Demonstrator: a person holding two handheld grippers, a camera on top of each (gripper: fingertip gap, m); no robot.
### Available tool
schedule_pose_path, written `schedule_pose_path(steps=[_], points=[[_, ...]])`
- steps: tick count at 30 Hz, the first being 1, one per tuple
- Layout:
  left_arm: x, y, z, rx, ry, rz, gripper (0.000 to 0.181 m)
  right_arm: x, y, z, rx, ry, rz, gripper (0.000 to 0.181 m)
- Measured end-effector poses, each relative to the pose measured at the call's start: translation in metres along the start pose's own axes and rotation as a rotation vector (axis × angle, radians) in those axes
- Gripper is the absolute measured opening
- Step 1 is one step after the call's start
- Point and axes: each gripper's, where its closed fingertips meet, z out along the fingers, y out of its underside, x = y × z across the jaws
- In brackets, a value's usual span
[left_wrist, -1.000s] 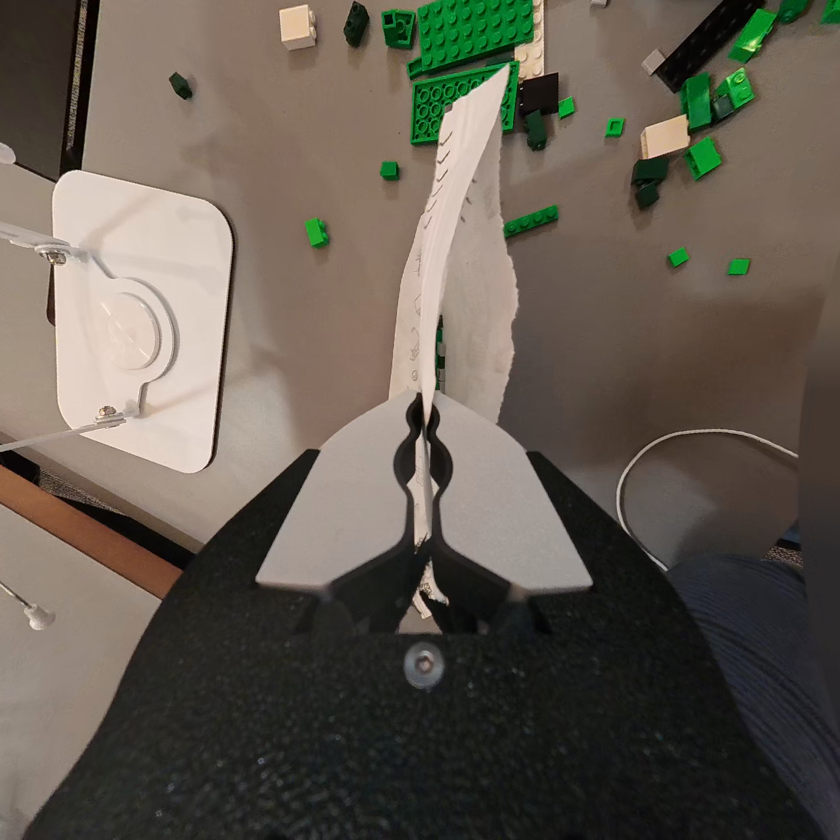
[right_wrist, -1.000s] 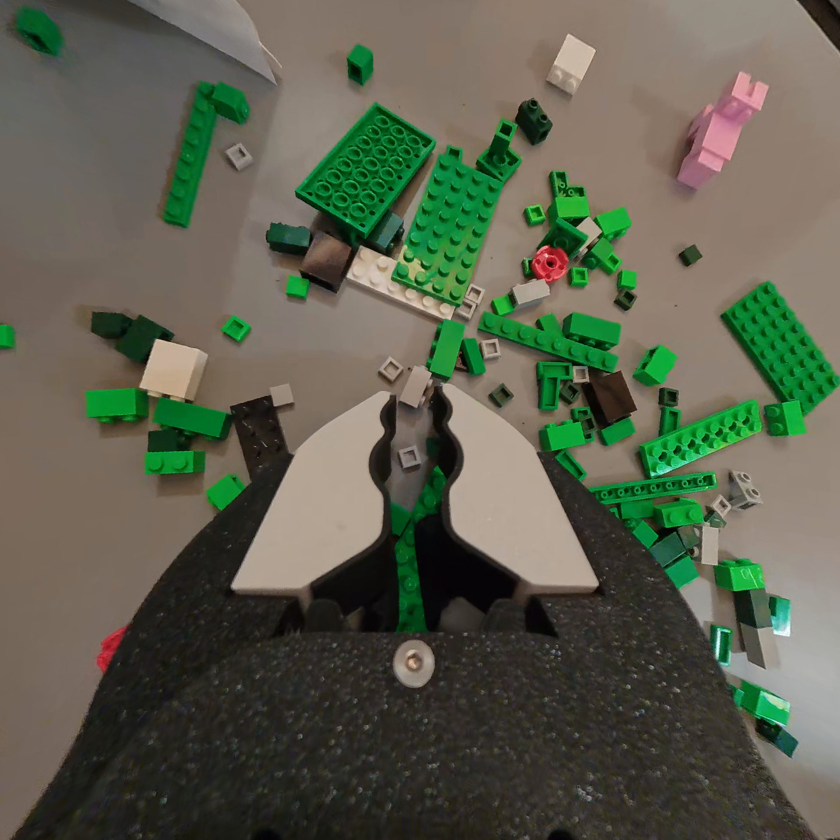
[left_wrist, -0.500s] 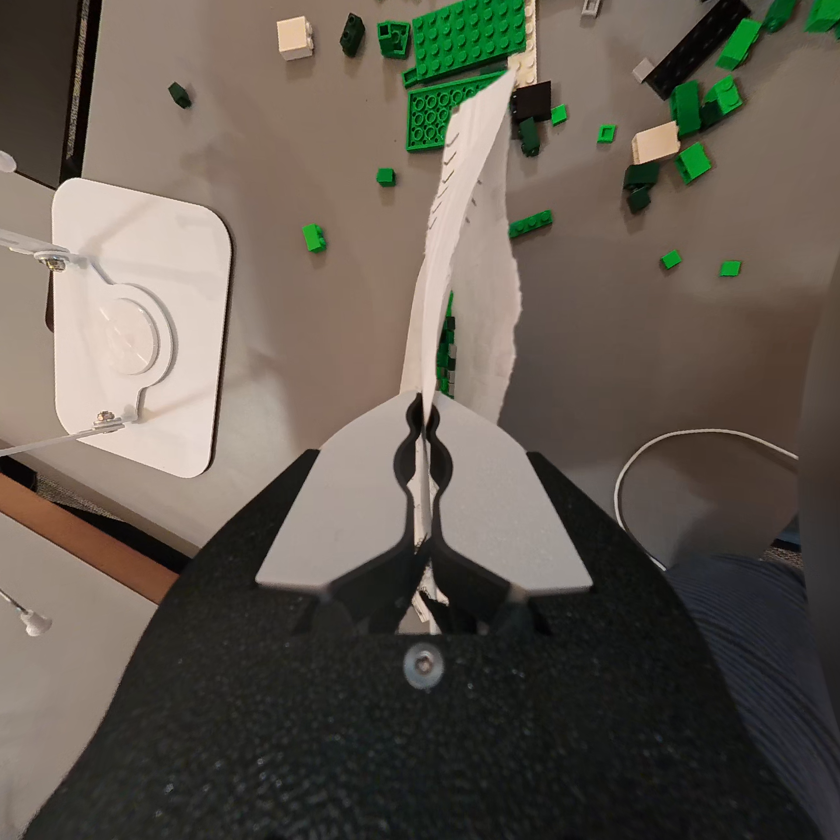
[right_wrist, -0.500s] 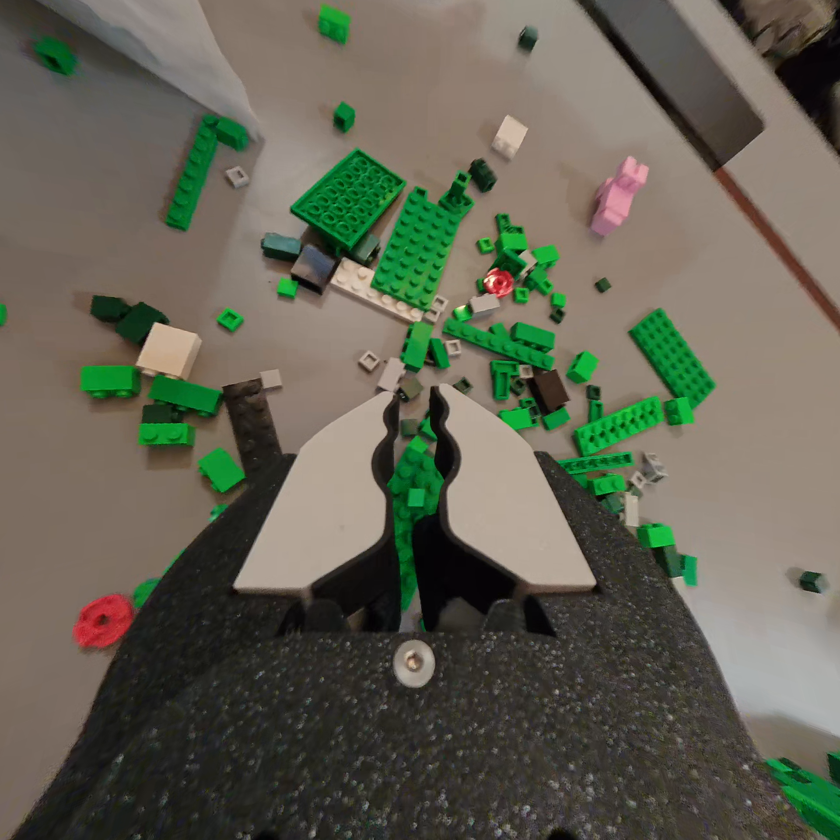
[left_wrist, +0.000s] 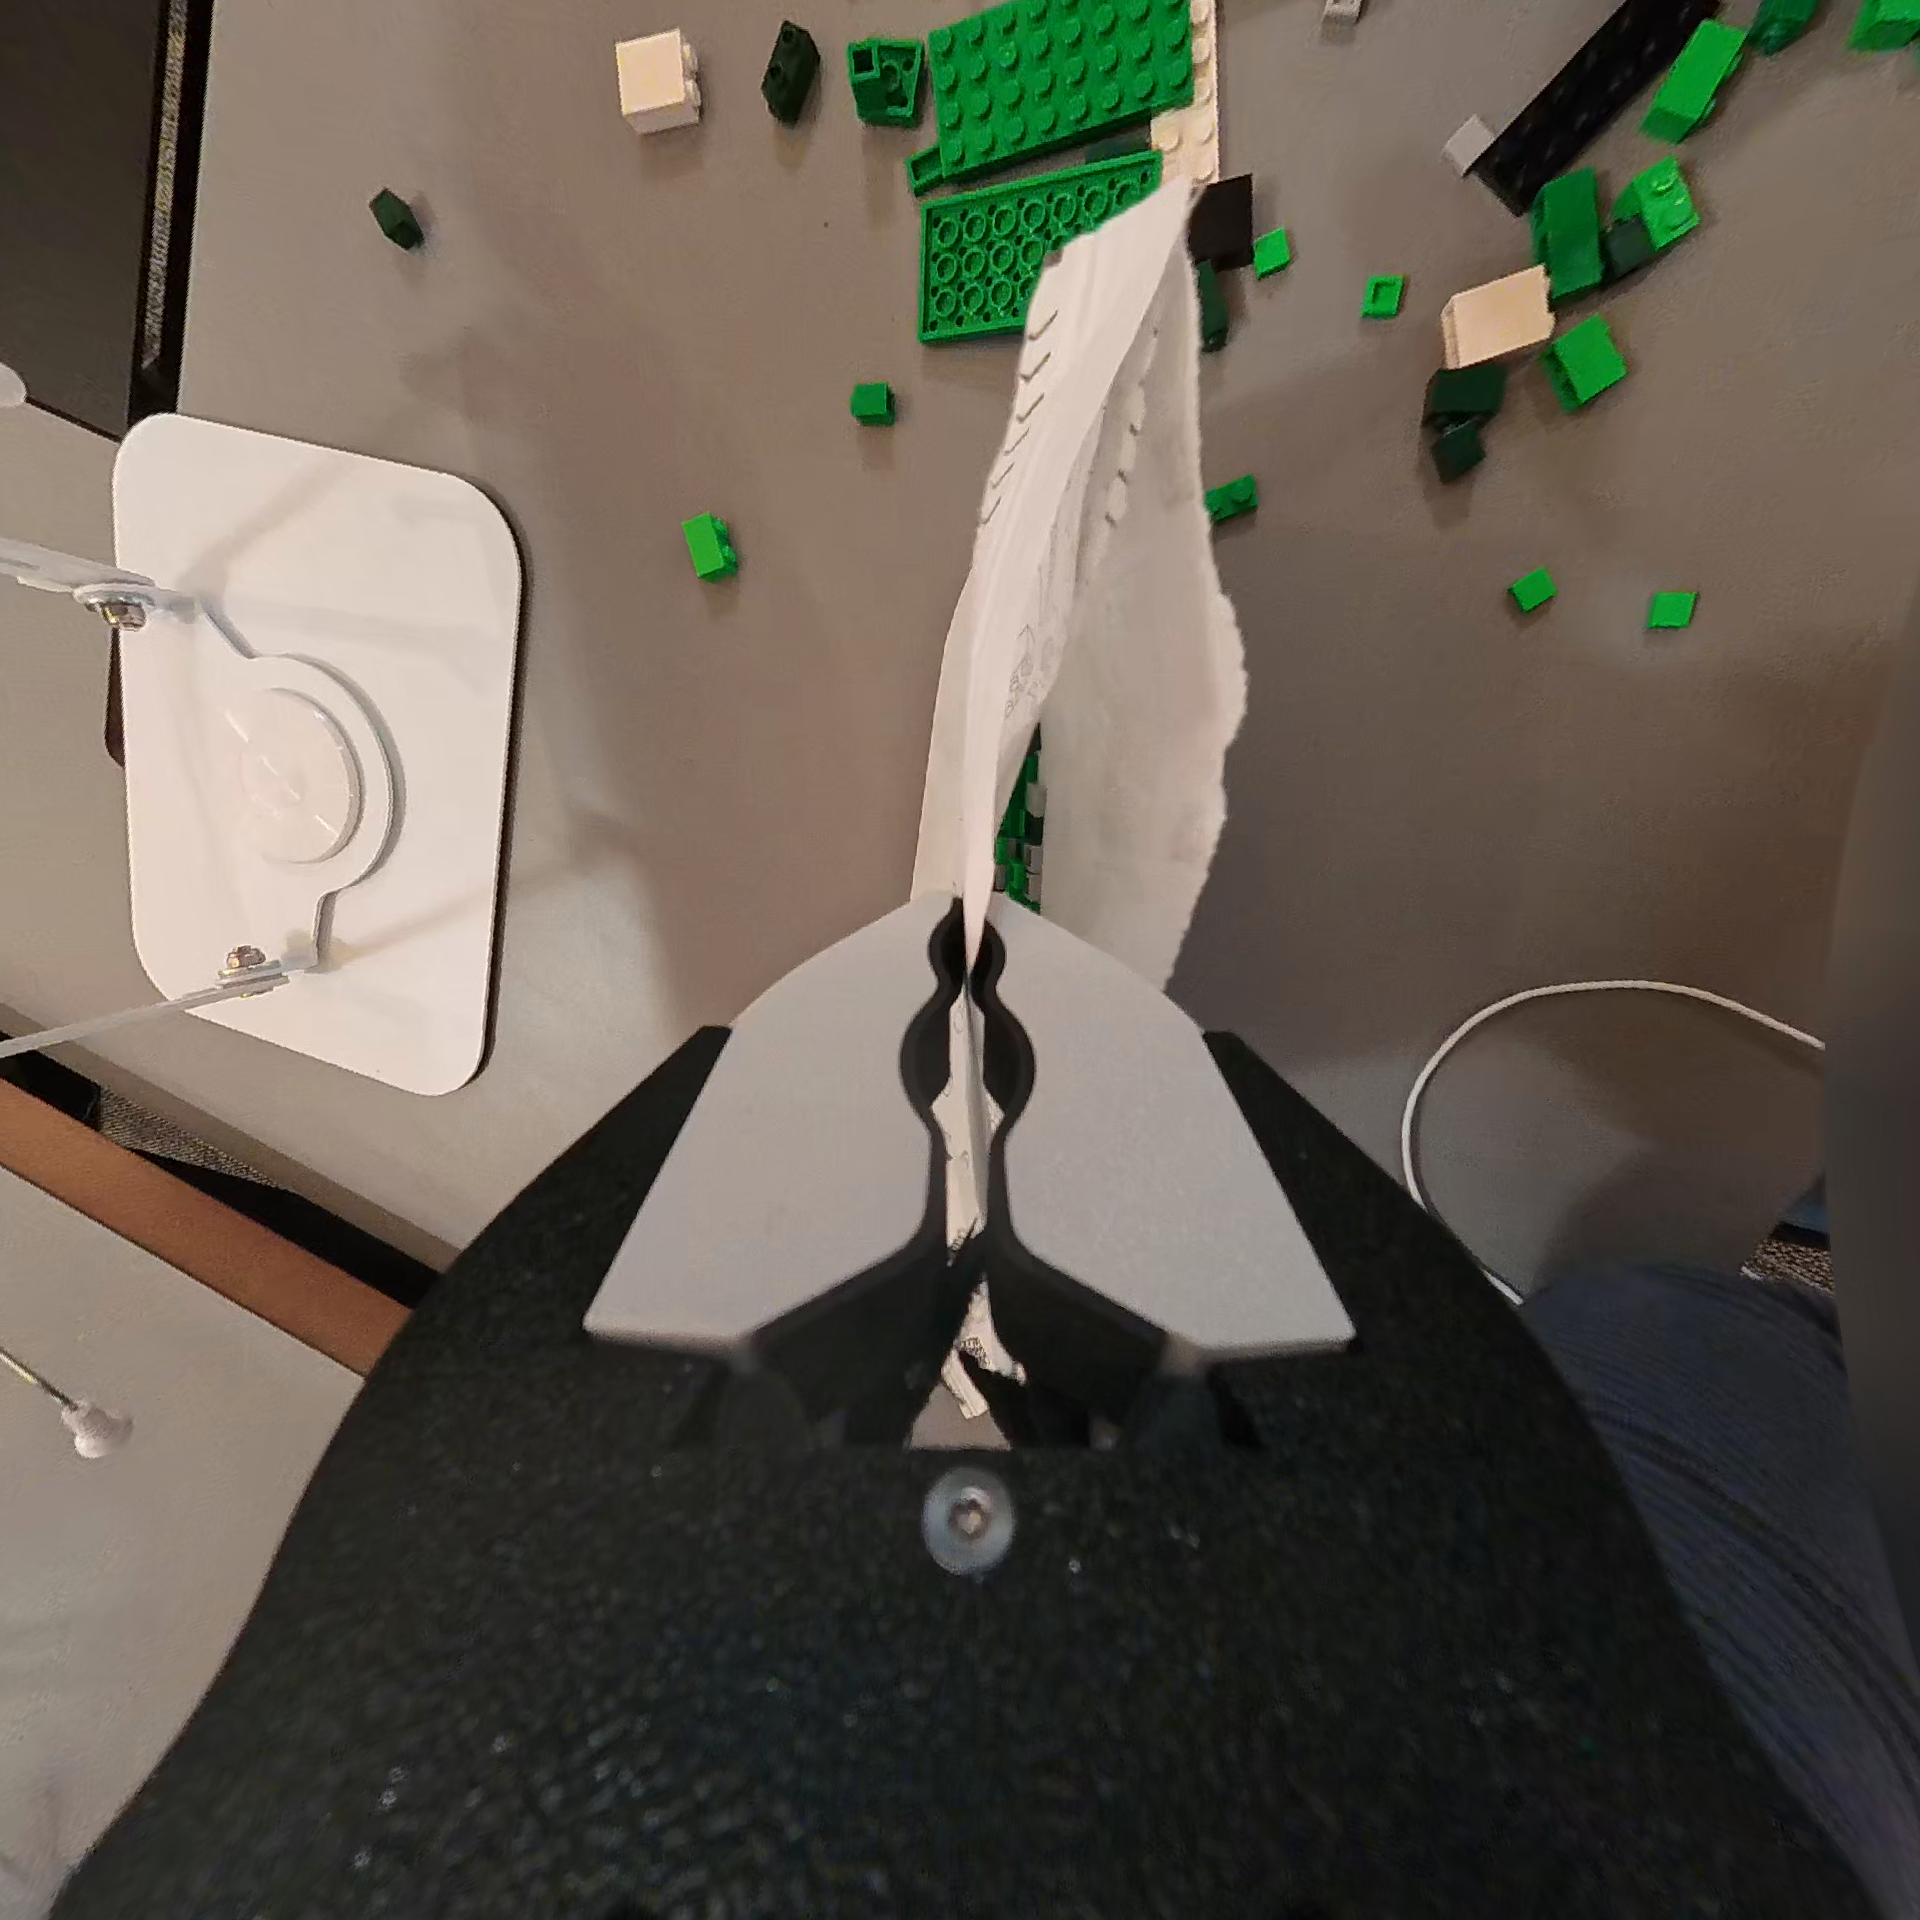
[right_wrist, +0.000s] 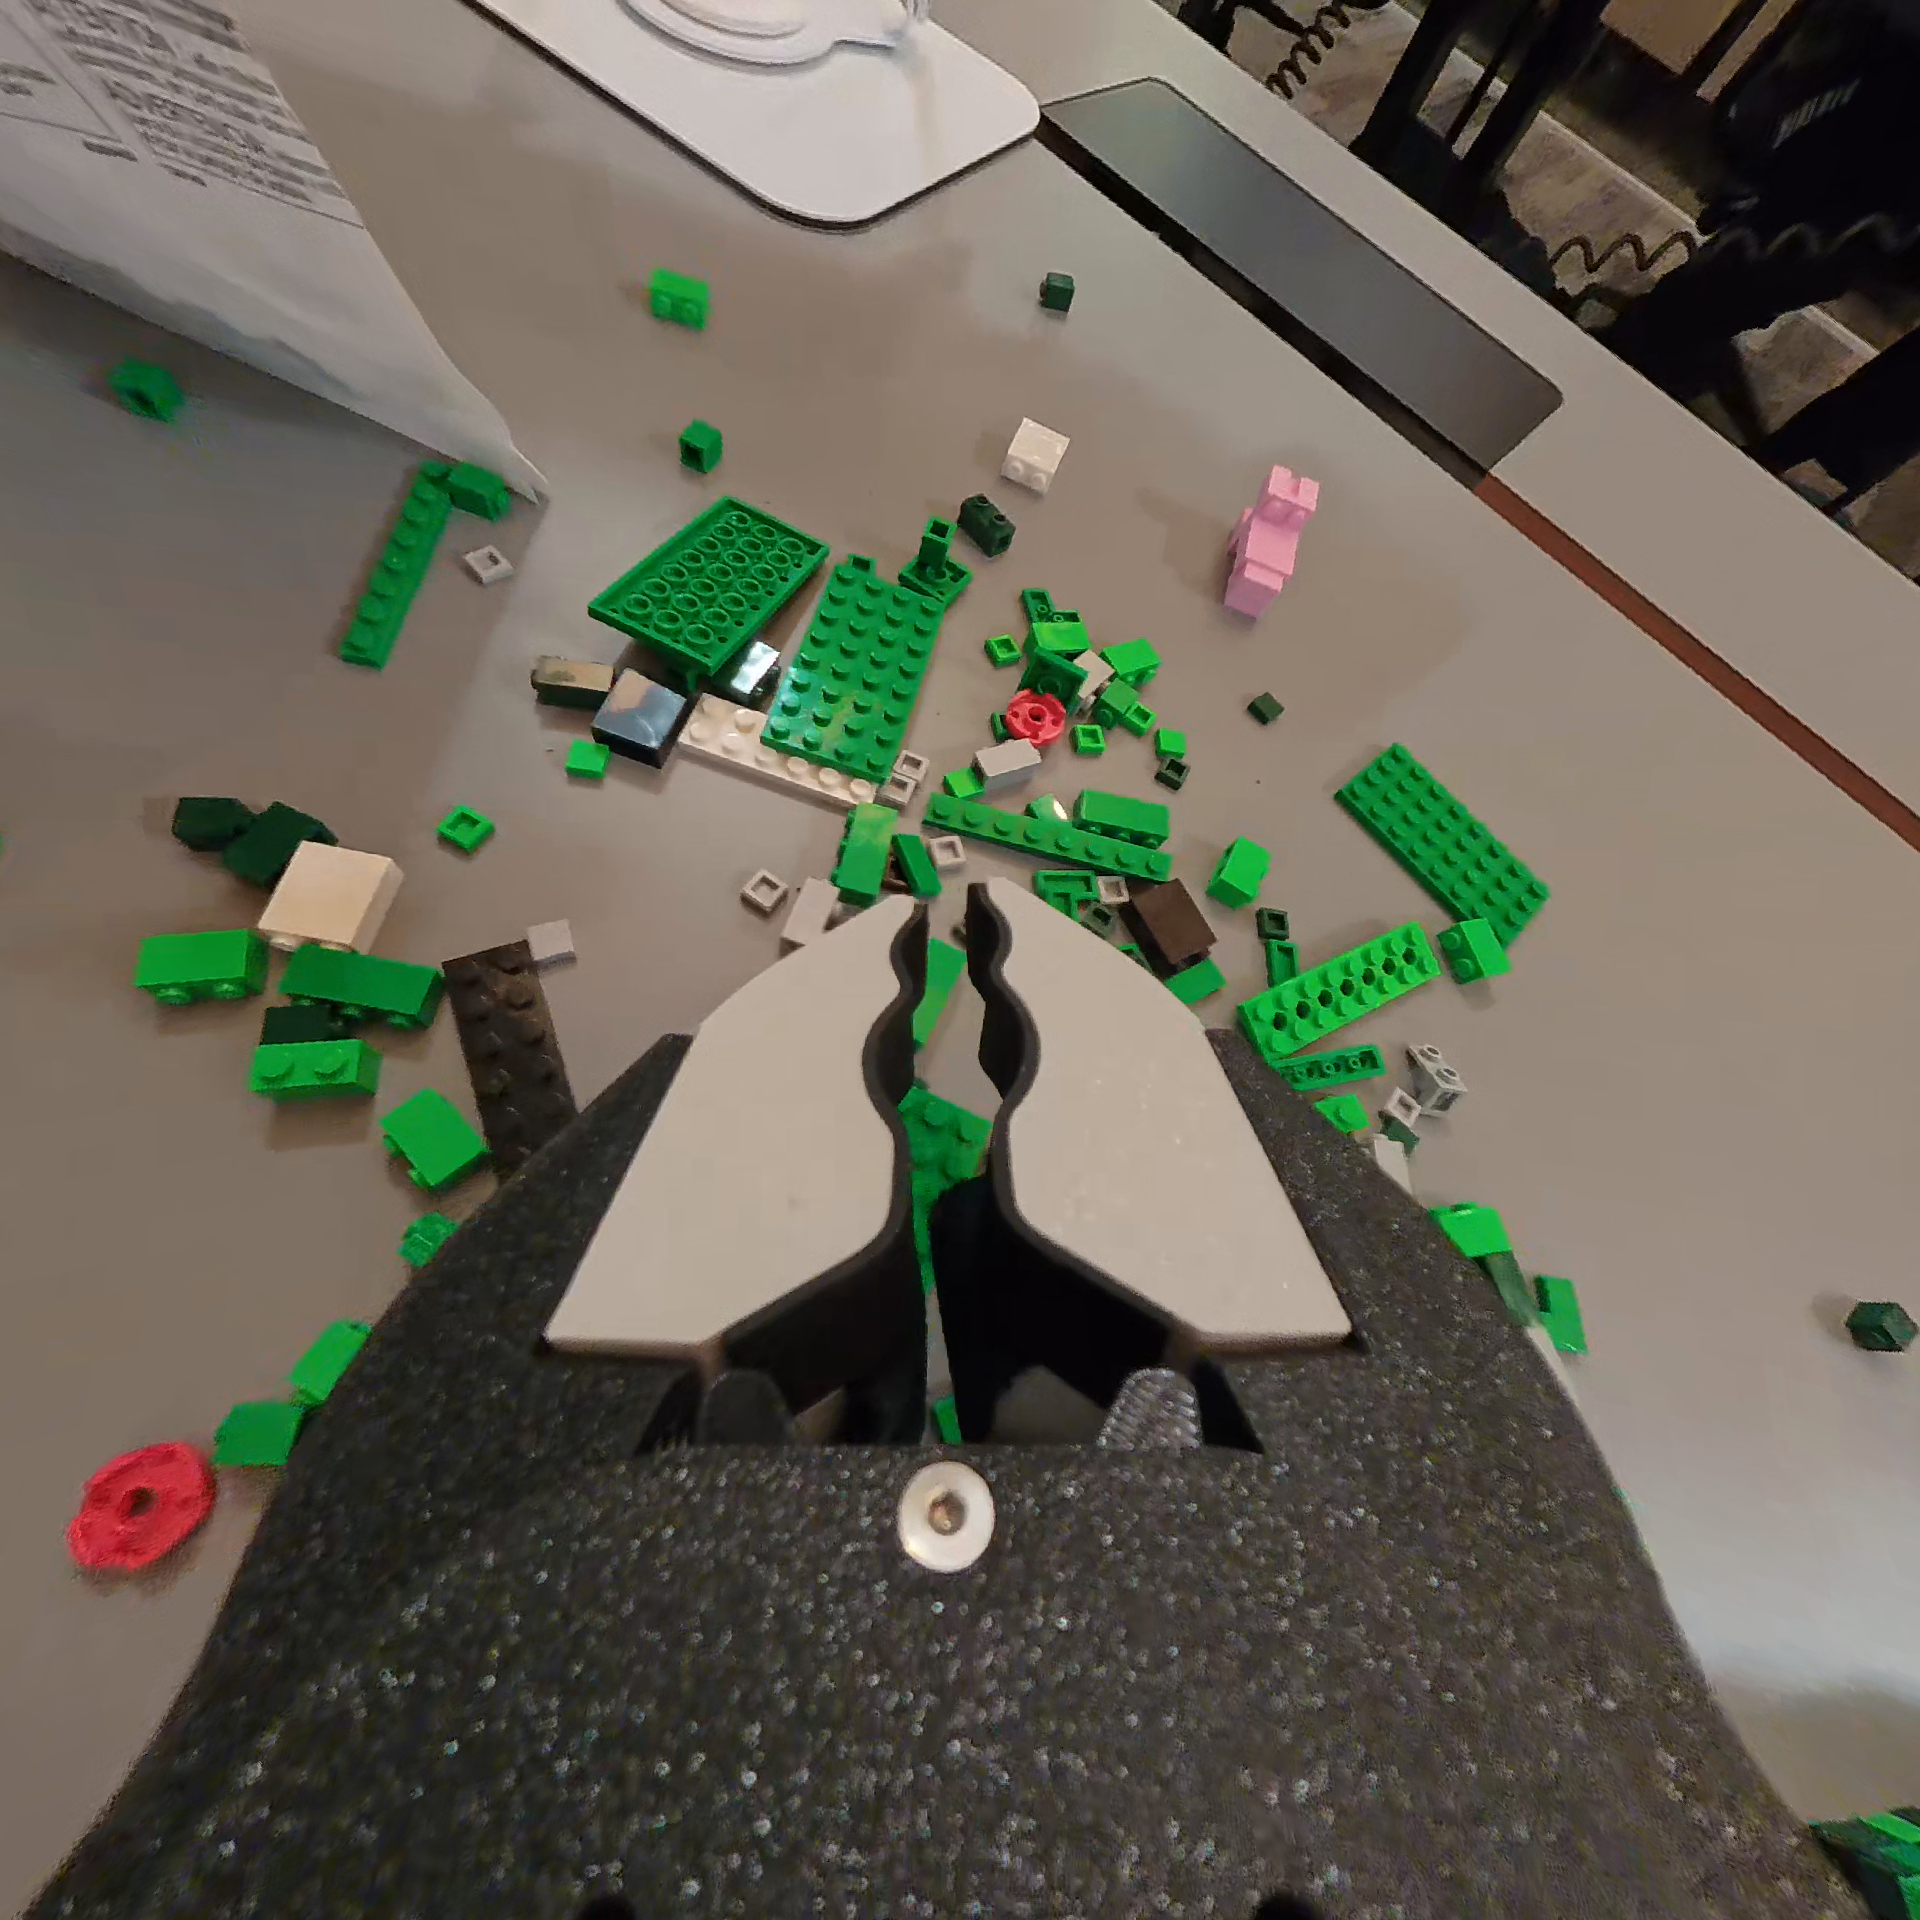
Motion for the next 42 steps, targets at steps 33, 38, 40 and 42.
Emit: schedule_pose_path(steps=[33,38,40,42], points=[[0.003,-0.002,0.005,-0.005,0.025,0.008,0.000,0.114,0.096,-0.073,-0.045,0.082,0.353,0.009],[0.003,-0.002,0.005,-0.004,0.026,0.007,0.000,0.102,0.093,-0.064,-0.063,0.042,0.306,0.010],[0.004,-0.003,0.005,-0.004,0.029,0.007,0.000,0.091,0.086,-0.059,-0.042,-0.012,0.280,0.010],[0.004,-0.003,0.005,-0.006,0.028,0.009,0.000,0.076,0.073,-0.053,-0.002,-0.078,0.240,0.012]])
